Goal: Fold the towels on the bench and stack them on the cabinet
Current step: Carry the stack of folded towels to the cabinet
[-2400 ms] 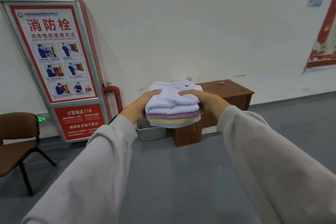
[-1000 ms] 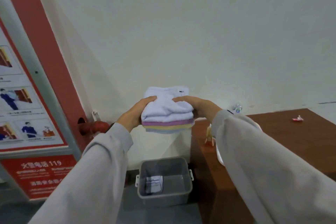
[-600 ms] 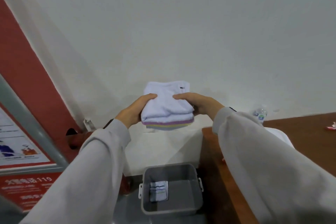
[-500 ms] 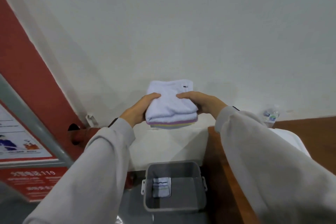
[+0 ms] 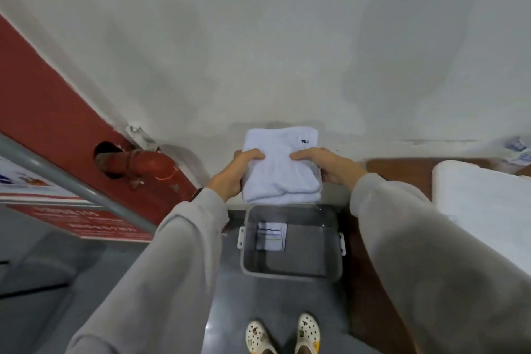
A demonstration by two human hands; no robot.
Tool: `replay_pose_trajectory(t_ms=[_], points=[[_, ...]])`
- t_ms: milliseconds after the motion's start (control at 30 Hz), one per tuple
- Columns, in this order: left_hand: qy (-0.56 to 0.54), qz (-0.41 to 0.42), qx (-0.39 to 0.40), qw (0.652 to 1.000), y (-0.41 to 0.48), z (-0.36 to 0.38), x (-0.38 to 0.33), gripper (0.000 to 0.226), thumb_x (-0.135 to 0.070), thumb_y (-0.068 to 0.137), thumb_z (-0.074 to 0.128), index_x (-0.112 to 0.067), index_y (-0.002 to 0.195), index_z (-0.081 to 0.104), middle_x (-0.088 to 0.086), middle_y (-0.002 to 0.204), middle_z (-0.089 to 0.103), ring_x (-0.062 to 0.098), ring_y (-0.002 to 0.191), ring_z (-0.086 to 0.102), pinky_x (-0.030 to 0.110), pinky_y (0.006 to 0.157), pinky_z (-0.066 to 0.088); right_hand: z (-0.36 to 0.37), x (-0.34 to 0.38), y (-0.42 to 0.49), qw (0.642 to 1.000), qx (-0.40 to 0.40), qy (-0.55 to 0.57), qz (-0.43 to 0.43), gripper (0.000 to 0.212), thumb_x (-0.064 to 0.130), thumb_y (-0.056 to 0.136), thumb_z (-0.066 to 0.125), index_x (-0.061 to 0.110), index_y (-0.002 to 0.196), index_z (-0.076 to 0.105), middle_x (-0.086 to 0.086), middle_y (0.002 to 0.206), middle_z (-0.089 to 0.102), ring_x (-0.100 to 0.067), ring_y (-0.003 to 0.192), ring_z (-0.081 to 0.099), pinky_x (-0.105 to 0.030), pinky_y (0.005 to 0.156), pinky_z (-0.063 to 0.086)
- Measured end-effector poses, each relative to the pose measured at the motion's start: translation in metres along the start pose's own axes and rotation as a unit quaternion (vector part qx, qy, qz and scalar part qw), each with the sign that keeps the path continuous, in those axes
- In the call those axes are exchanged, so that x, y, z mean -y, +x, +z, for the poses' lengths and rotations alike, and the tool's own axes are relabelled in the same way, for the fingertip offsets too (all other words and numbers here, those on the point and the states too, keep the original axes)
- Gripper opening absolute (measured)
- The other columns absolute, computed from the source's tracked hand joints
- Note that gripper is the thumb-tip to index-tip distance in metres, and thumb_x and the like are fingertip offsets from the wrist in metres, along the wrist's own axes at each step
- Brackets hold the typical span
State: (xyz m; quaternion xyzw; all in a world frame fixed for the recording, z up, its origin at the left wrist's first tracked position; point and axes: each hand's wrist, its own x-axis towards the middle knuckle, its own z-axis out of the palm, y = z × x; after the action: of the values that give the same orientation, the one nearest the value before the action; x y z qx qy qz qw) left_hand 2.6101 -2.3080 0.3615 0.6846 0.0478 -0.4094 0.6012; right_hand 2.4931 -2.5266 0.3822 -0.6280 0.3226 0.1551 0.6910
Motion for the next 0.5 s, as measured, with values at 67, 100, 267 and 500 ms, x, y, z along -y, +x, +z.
replay_pose_trajectory(t_ms=[67,100,267,500], points=[[-0.007,-0.006,-0.012,1.0,0.01,0.001,0.017,0.09,-0.042,0.062,0.089,-0.013,0.138,0.05,0.013,0.121,0.071,0.03,0.107,0.072,0.05,0.094,0.059,0.005,-0.026,0.028,1.0,0.007,0.027,0.016,0.072,0.036,0.061,0.091,0.005,0.122,0.069,-0.009,0.111,0.077,-0.03,0.105,0.074,-0.047,0.103,0.053],[-0.011,-0.007,-0.016,1.0,0.014,0.001,0.027,0.082,-0.038,0.067,0.086,-0.015,0.137,0.049,0.013,0.12,0.07,0.031,0.107,0.071,0.051,0.094,0.058,0.008,-0.039,0.04,0.999,0.006,0.04,0.026,0.073,0.034,0.059,0.092,0.005,0.121,0.069,-0.01,0.111,0.077,-0.03,0.104,0.074,-0.048,0.103,0.054],[-0.028,-0.038,-0.032,0.998,0.066,-0.01,0.099,0.064,-0.031,0.075,0.078,-0.019,0.13,0.048,0.013,0.119,0.068,0.032,0.106,0.069,0.05,0.094,0.058,0.021,-0.107,0.103,0.997,-0.015,0.054,0.056,0.057,0.027,0.07,0.09,0.004,0.118,0.071,-0.008,0.104,0.079,-0.028,0.098,0.075,-0.044,0.096,0.058],[-0.014,-0.062,-0.027,0.998,0.173,-0.042,0.226,0.081,-0.043,0.059,0.085,-0.022,0.13,0.054,0.013,0.122,0.07,0.033,0.109,0.069,0.053,0.096,0.057,0.04,-0.216,0.194,0.996,-0.009,0.058,0.071,0.042,0.029,0.082,0.083,0.011,0.119,0.07,-0.006,0.11,0.077,-0.025,0.1,0.072,-0.032,0.073,0.054]])
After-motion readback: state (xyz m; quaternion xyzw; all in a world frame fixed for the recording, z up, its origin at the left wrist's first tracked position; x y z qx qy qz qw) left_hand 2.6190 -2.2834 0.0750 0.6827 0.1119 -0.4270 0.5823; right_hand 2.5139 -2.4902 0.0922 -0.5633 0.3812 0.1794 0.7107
